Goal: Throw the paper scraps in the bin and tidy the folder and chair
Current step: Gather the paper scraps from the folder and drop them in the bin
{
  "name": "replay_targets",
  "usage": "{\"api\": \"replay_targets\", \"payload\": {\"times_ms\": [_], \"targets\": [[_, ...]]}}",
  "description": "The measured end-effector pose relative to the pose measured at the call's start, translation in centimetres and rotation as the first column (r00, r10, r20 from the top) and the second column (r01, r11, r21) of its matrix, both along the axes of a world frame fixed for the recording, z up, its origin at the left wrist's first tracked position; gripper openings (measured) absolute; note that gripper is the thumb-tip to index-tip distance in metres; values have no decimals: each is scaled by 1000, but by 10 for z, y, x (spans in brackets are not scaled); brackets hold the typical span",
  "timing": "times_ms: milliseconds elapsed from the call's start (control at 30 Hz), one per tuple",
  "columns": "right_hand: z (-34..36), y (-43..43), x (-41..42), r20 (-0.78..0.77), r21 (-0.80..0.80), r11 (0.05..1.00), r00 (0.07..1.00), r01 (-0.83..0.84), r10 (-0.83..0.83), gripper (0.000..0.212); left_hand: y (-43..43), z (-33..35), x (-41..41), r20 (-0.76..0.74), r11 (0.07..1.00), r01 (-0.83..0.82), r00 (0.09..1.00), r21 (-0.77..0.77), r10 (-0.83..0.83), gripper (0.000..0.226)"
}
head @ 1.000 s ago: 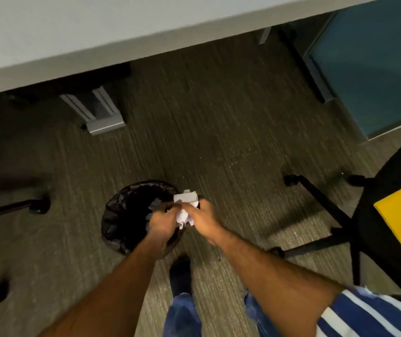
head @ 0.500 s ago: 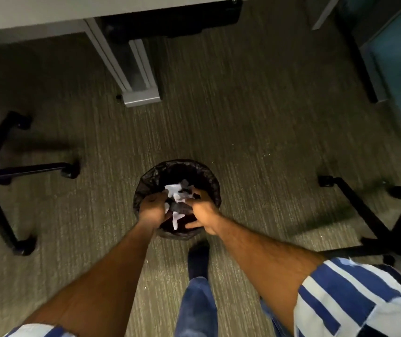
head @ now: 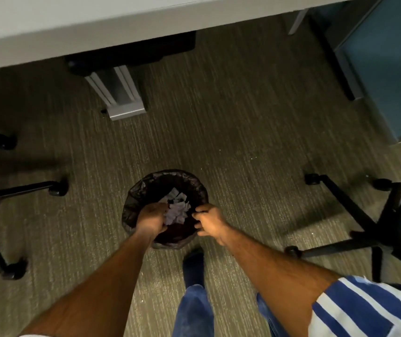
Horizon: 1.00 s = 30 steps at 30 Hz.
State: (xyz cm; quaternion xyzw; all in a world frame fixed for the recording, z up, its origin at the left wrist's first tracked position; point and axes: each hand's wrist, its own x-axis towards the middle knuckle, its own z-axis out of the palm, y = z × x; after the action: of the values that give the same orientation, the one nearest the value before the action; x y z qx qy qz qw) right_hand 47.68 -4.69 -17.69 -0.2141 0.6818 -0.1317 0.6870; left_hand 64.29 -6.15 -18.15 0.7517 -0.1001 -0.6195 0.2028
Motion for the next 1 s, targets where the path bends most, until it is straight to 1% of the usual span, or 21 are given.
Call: {"api": "replay_targets", "payload": {"times_ms": [67, 133, 167, 233, 267, 300, 333, 367, 467, 533, 633, 767, 867, 933, 1000], "targets": [[-1, 2, -14, -11, -5, 1000, 1000, 5, -5, 7, -3, 6, -16, -20, 999, 52, 998, 15, -51, 20], [-1, 4, -32, -39, -23, 1000, 999, 2, -3, 14, -7, 11, -34, -52, 997, 76, 996, 16, -76, 19], [0, 5, -43, -60, -35, 999, 998, -2, 0, 14, -10, 12, -42, -55, 995, 99, 994, 20, -98, 22], [2, 8, -67, -100, -70, 998, 995, -8, 1, 3, -12, 17, -61, -102, 988, 154, 983, 11, -152, 25], [4, 9, -81, -122, -91, 996, 993, -17, 6, 7, -14, 19, -71, -110, 979, 202, 974, 4, -200, 25], [6, 11, -96, -145, -119, 992, 989, -35, 18, 10, -14, 21, -83, -73, 962, 272, 959, -16, -272, 23], [11, 13, -111, -173, -138, 988, 984, -63, 38, 8, -15, 23, -94, -20, 945, 324, 946, -39, -325, 22], [15, 17, -128, -204, -159, 983, 977, -91, 57, 3, -15, 26, -108, 4, 935, 349, 937, -58, -349, 21], [32, 27, -177, -291, -197, 972, 954, -127, 66, 17, -19, 35, -153, -27, 924, 377, 925, -56, -379, 21], [45, 32, -208, -345, -224, 967, 938, -120, 36, 19, -24, 41, -183, -3, 914, 400, 916, -62, -401, 21], [67, 40, -255, -406, -277, 952, 914, -129, 6, 18, -29, 53, -233, 20, 862, 488, 871, -140, -490, 24], [96, 49, -316, -488, -350, 930, 869, -107, -84, 18, -36, 70, -312, -9, 749, 607, 775, -266, -632, 16], [116, 57, -359, -577, -402, 907, 804, -126, -144, 23, -36, 83, -371, -42, 684, 660, 709, -312, -704, 7], [126, 63, -384, -596, -433, 894, 781, -114, -189, 24, -32, 92, -409, -43, 647, 686, 675, -333, -737, 14], [134, 68, -406, -590, -459, 886, 769, -67, -247, 23, -27, 104, -443, -32, 619, 691, 657, -375, -753, 19]]}}
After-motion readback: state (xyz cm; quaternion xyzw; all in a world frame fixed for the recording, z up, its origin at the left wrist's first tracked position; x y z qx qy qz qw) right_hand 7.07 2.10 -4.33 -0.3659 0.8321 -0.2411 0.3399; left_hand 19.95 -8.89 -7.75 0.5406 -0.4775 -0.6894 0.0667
